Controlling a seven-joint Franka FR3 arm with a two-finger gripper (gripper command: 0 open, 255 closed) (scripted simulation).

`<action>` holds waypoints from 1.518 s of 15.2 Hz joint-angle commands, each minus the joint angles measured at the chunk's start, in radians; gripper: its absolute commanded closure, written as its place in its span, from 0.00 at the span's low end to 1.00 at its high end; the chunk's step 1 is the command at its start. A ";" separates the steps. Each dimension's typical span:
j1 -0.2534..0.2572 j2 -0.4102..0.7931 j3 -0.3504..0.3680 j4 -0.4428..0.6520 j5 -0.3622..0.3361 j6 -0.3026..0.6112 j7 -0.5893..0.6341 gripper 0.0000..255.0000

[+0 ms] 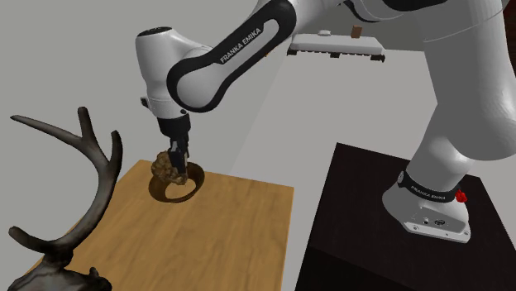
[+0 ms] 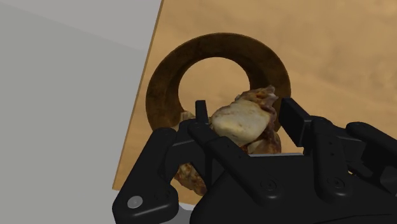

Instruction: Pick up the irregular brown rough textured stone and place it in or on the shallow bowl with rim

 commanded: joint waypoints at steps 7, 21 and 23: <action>0.008 0.034 -0.013 -0.012 -0.017 0.046 0.008 1.00; -0.010 -0.025 0.008 0.001 0.011 -0.023 -0.009 0.00; -0.013 -0.039 0.013 0.007 0.019 -0.042 -0.013 0.00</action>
